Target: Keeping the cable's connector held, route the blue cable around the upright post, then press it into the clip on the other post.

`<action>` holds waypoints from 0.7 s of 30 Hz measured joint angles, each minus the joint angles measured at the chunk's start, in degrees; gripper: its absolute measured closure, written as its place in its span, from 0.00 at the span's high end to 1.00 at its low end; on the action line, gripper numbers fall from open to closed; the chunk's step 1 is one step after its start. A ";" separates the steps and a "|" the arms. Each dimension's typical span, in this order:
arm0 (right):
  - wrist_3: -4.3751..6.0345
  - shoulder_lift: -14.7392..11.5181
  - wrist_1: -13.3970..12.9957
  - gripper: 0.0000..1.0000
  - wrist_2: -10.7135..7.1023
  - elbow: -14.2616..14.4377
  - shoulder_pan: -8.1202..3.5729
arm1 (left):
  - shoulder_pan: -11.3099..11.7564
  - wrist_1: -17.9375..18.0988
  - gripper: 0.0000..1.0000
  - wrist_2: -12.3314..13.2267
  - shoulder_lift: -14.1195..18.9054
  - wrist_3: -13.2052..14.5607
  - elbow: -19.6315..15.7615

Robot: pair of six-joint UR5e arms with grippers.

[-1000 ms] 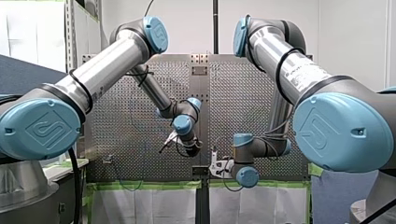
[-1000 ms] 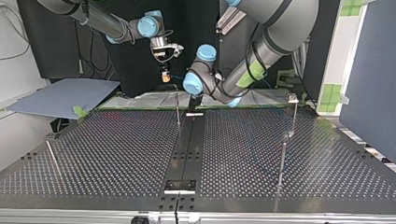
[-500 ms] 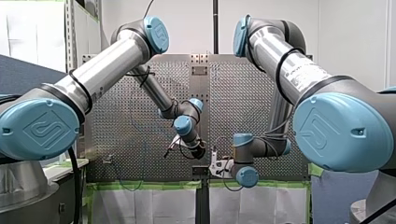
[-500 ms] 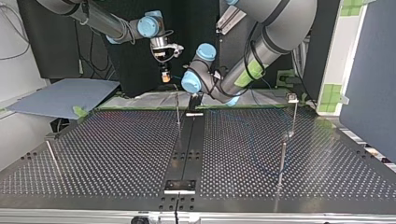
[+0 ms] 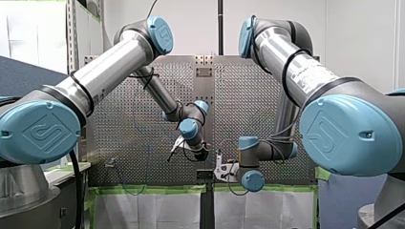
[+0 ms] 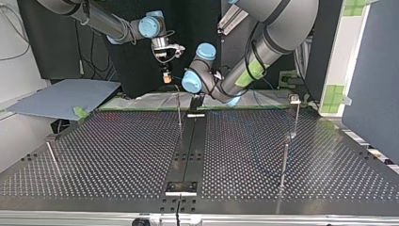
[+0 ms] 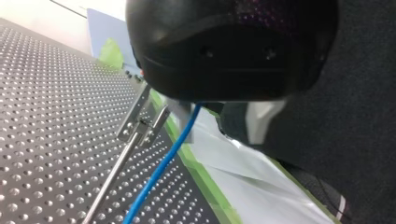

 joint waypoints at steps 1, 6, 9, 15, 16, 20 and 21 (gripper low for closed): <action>0.00 0.00 0.00 0.00 -0.03 0.01 0.00 | -0.05 0.06 0.25 -0.04 0.00 -0.04 0.00; 0.03 0.00 0.09 0.00 -0.25 0.00 0.01 | -0.35 0.19 0.00 -0.14 0.02 -0.57 0.00; 0.04 -0.01 0.18 0.00 -0.30 0.00 -0.01 | -0.51 0.21 0.00 -0.48 0.01 -0.75 0.00; 0.06 -0.01 0.31 0.00 -0.34 0.00 -0.53 | -0.81 0.59 0.00 -2.29 0.00 -1.51 0.00; 0.08 -0.01 0.33 0.00 -0.33 0.00 -0.60 | -0.83 0.81 0.00 -2.41 0.00 -1.86 0.00; 0.15 -0.02 0.25 0.00 -0.32 0.00 -1.06 | -1.08 2.23 0.00 -2.50 -0.01 -3.23 0.00; 0.17 -0.02 0.20 0.00 -0.32 0.00 -1.18 | -1.21 2.72 0.00 -2.47 -0.05 -3.70 0.00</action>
